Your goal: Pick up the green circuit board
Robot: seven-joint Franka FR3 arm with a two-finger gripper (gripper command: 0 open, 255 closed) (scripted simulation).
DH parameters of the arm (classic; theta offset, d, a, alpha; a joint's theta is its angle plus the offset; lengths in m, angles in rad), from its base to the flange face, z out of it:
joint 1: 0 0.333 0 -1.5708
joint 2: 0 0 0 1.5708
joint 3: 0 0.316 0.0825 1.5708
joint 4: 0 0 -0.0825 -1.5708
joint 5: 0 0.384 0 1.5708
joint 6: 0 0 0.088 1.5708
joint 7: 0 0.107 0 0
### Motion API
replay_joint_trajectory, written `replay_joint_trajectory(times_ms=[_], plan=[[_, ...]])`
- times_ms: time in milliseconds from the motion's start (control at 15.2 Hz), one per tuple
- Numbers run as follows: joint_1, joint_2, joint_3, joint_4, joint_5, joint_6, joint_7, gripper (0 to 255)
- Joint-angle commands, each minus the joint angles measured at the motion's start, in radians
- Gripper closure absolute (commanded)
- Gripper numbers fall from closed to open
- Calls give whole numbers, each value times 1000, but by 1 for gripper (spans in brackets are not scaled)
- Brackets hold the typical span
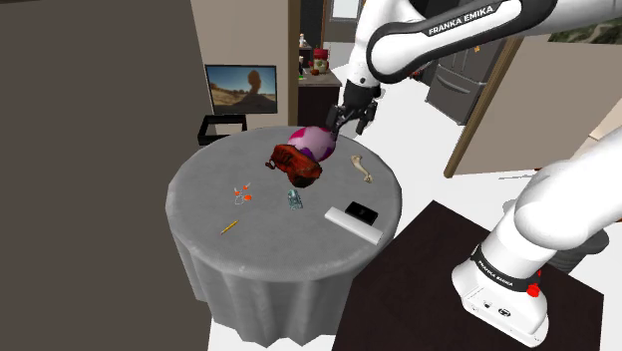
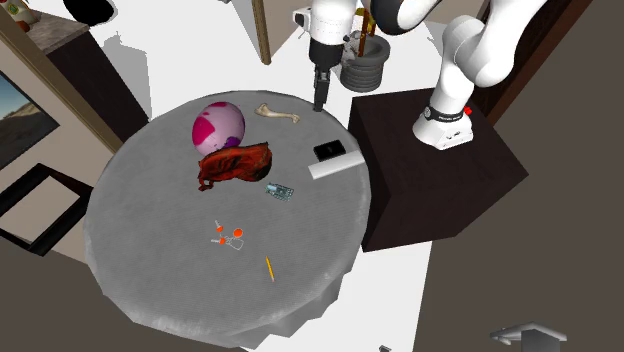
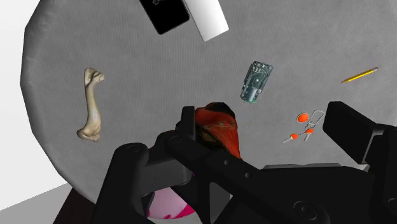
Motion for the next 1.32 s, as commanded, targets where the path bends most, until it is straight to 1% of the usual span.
replay_joint_trajectory(times_ms=[0,264,594,924,1254], plan=[[-3,75,17,15,-14,51,28,0],[-8,226,40,57,-56,139,85,0],[-1,423,49,138,-130,225,167,0],[27,622,32,249,-205,282,244,0],[69,819,-1,390,-256,311,299,0]])
